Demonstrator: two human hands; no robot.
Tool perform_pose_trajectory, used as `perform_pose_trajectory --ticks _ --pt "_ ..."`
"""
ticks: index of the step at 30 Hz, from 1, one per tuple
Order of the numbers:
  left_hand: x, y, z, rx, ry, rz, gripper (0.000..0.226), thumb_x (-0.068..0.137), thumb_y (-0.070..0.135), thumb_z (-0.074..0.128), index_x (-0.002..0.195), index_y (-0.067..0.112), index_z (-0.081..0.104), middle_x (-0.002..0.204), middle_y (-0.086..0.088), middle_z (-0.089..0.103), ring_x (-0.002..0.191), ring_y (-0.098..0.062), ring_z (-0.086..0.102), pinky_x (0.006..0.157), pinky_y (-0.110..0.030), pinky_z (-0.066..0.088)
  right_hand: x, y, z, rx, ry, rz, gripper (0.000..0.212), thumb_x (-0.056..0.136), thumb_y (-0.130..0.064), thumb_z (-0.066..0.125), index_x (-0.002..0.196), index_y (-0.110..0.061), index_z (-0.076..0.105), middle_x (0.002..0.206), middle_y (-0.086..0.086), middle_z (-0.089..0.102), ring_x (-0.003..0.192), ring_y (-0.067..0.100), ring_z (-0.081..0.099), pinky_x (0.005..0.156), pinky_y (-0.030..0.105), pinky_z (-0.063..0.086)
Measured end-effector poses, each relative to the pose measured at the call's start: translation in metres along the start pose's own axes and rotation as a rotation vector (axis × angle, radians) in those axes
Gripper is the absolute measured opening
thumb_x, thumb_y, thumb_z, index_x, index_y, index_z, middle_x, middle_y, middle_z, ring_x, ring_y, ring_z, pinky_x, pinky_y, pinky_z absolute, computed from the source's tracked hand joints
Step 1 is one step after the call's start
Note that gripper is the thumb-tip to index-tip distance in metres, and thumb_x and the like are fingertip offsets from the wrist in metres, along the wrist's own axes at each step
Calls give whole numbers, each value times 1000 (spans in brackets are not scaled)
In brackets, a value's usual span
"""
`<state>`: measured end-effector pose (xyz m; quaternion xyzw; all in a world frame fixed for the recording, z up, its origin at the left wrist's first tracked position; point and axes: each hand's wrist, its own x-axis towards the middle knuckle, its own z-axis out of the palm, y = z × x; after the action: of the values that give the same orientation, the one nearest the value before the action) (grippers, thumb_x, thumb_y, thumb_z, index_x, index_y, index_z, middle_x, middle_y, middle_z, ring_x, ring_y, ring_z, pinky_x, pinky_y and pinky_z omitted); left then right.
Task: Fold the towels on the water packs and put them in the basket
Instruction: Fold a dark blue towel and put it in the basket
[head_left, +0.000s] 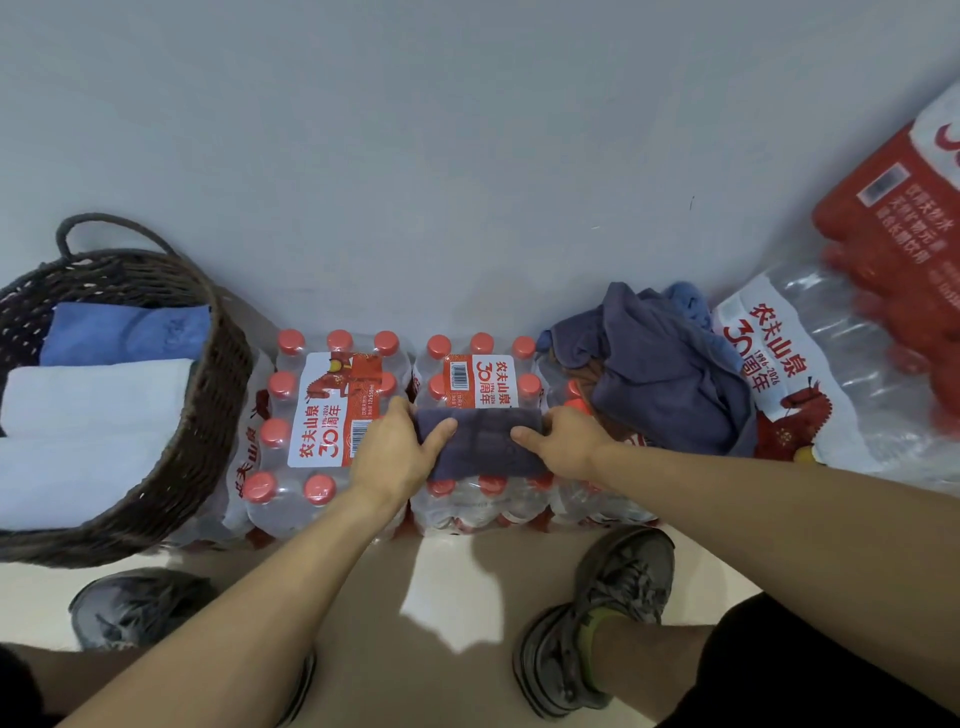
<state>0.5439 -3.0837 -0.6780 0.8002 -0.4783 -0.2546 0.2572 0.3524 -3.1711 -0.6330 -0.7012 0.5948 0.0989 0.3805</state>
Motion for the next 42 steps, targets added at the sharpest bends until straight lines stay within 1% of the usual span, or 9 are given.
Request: perform_pose_trajectory --ticks 5,10,17,22,25,28,31,37,42 --pt "2 2 -3 236 7 11 55 91 63 46 110 12 50 95 -9 65 86 -31 64 65 -36 48 -1 -4 2 3 60 51 34 100 -37 51 117 -8 58 108 9 66 98 27 63 83 34 52" --pt "1 9 -2 143 -153 -22 51 97 55 41 121 10 49 117 -16 61 102 -33 61 85 -41 49 0 -9 3 44 61 150 35 101 -33 51 123 -6 58 116 14 65 105 31 62 92 38 52" --pt "8 16 -13 -247 -197 -203 55 78 50 76 112 10 58 94 2 66 81 -16 64 60 -21 50 -4 -11 1 96 45 228 38 100 -29 53 128 -3 54 122 18 62 112 35 59 98 42 51" --pt "5 26 -22 -775 -427 -329 86 45 59 89 110 8 65 101 -8 75 97 -23 71 93 -45 56 -10 -12 -13 129 -39 258 25 98 -31 58 107 -9 55 85 9 61 67 22 64 48 27 47" --pt "4 40 -29 -739 -381 -218 84 54 61 86 115 9 62 107 -9 72 101 -24 69 94 -46 55 -15 -18 -29 146 -146 288 27 96 -26 62 86 -4 50 68 10 59 34 16 60 31 18 41" --pt "11 57 -51 -426 -336 -5 57 69 48 84 99 5 62 88 -8 71 84 -21 69 75 -32 59 -20 -29 -44 39 -182 102 29 80 -14 78 97 -5 57 83 10 64 72 24 70 55 29 58" --pt "17 93 -88 -240 -446 204 47 68 35 88 100 15 60 86 -3 73 76 -19 69 68 -30 57 -34 -52 -57 201 -225 -273 90 59 -23 93 134 -20 44 118 -7 60 111 15 61 86 29 56" --pt "22 142 -166 -140 -558 314 31 75 20 83 100 17 65 79 4 75 68 -6 69 59 -17 52 -49 -93 -69 484 -103 -579 37 69 -22 89 101 -22 70 98 -10 73 93 1 69 81 23 53" --pt "24 121 -242 -191 -487 259 30 78 13 76 102 3 61 89 -21 73 76 -27 67 72 -38 54 -61 -117 -74 361 -255 -693 11 89 -23 72 99 -20 68 92 -7 73 89 9 70 75 24 55"
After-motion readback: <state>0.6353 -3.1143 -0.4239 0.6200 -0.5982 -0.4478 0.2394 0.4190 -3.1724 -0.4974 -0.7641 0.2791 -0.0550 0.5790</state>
